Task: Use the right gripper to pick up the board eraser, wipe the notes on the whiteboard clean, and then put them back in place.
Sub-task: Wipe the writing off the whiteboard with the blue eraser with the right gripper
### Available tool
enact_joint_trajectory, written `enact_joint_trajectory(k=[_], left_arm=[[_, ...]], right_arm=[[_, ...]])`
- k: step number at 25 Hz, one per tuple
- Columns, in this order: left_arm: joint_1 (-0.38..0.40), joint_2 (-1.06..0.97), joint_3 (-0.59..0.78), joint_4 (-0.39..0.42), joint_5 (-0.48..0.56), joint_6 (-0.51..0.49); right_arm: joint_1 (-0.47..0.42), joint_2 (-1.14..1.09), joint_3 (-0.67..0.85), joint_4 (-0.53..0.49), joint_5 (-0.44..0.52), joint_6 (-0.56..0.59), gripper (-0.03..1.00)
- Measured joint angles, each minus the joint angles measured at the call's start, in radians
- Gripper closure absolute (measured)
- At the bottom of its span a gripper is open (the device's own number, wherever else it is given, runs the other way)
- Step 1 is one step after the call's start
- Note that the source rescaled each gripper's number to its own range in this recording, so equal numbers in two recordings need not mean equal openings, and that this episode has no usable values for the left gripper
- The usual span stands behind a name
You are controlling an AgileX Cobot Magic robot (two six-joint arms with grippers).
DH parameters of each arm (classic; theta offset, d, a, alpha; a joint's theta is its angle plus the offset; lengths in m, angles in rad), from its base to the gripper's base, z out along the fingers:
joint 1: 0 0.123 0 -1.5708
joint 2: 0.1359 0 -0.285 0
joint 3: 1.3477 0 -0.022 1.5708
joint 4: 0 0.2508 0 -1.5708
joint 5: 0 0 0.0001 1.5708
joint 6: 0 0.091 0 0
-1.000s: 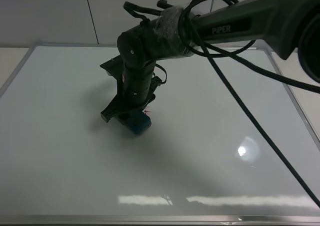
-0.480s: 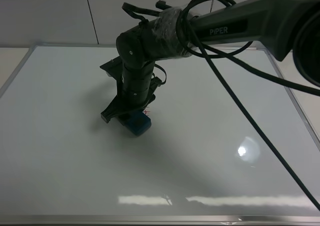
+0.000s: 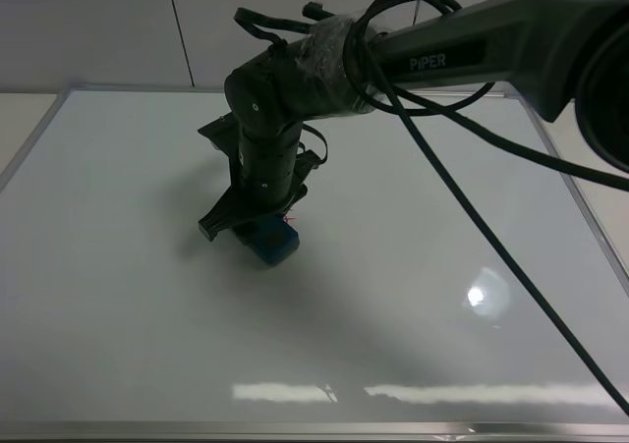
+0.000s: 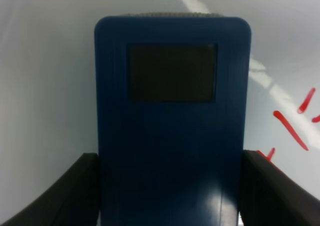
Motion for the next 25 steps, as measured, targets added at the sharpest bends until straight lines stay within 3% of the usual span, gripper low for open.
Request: enact_joint_trajectory(k=[25], left_arm=[[0.0,0.0,0.0,0.0,0.0,0.0]], right_arm=[[-0.225,-0.001,-0.008,0.022,0.065,0.023,0.95]])
